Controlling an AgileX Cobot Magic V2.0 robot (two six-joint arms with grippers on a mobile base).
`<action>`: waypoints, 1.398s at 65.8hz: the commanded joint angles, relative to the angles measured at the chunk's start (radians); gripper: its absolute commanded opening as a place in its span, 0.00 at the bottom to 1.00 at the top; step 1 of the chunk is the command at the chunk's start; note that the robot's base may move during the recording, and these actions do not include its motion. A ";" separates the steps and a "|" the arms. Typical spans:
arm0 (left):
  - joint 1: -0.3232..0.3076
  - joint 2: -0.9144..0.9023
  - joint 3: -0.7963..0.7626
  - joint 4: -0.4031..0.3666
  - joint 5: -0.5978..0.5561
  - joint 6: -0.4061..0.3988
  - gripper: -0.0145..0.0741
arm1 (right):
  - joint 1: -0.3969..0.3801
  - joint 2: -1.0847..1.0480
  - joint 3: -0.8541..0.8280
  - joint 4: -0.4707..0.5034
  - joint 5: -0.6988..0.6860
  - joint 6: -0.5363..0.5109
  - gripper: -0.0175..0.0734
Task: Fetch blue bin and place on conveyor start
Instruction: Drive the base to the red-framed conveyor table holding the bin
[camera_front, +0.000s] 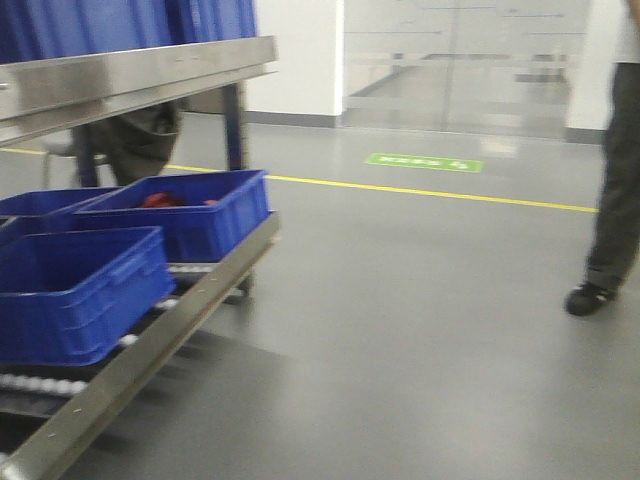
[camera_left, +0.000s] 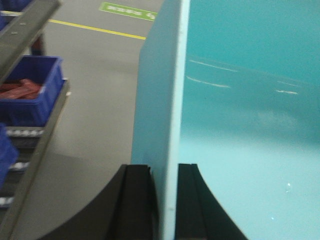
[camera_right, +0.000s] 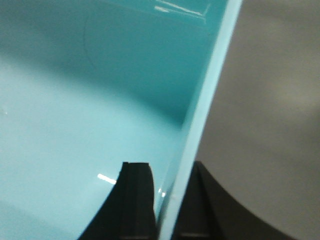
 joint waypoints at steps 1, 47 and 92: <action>0.008 -0.014 -0.013 0.016 -0.087 -0.019 0.04 | -0.011 -0.014 -0.010 -0.064 0.012 -0.028 0.02; 0.008 -0.014 -0.013 0.016 -0.087 -0.019 0.04 | -0.011 -0.014 -0.010 -0.064 0.012 -0.028 0.02; 0.008 -0.014 -0.013 0.016 -0.087 -0.019 0.04 | -0.011 -0.014 -0.010 -0.063 0.010 -0.028 0.02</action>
